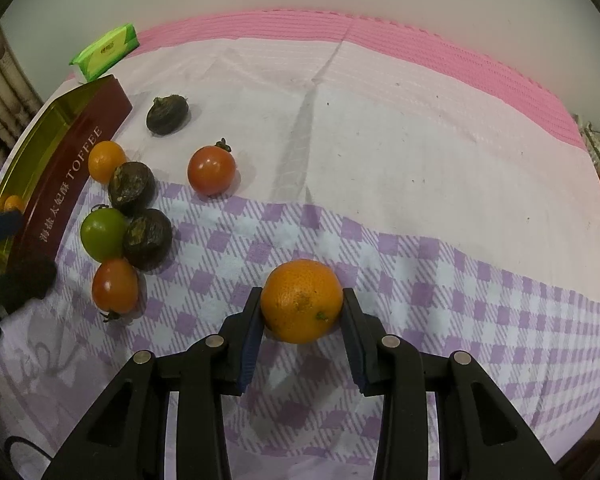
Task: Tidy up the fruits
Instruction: 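Grasp the red tomato with the left tool while the right tool holds the mandarin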
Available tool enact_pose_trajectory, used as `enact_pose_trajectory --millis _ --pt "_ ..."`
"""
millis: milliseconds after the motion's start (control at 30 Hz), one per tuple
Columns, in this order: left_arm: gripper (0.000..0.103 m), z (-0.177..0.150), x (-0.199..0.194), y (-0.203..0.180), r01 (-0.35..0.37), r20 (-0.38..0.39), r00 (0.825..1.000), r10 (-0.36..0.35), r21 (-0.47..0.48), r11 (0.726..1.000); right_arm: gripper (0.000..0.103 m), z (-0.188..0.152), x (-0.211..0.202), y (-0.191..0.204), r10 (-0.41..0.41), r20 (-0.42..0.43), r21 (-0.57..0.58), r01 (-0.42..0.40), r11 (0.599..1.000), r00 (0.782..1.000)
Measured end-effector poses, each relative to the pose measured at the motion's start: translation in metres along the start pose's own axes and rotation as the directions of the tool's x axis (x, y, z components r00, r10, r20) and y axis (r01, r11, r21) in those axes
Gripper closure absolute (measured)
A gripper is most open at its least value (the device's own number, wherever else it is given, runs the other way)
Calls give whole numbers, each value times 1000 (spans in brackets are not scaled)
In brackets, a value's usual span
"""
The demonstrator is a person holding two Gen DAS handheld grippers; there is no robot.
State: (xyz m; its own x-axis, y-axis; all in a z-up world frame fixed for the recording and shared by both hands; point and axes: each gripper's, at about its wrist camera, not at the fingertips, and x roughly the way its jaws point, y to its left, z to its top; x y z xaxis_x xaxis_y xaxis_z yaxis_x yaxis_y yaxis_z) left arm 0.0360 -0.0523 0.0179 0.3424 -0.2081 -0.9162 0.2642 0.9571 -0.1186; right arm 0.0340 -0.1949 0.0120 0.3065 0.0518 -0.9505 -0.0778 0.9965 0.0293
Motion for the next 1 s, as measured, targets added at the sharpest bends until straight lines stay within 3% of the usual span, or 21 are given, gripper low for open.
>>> enact_pose_trajectory --millis 133,567,700,1000 --pt "58 3 16 1 59 -48 997 -62 -57 997 65 -1 -1 -4 1 0 -2 -1 1000 1000" --pt "64 7 41 -7 28 -89 995 -33 -55 998 62 -2 0 -3 0 3 -3 1 1000 1000" --pt "74 6 47 -4 45 -109 993 -52 -67 997 62 -2 1 -3 -4 4 -5 4 1000 1000" --pt "74 -1 36 0 46 -98 994 -50 -42 998 62 -2 0 -2 -6 4 -7 6 1000 1000"
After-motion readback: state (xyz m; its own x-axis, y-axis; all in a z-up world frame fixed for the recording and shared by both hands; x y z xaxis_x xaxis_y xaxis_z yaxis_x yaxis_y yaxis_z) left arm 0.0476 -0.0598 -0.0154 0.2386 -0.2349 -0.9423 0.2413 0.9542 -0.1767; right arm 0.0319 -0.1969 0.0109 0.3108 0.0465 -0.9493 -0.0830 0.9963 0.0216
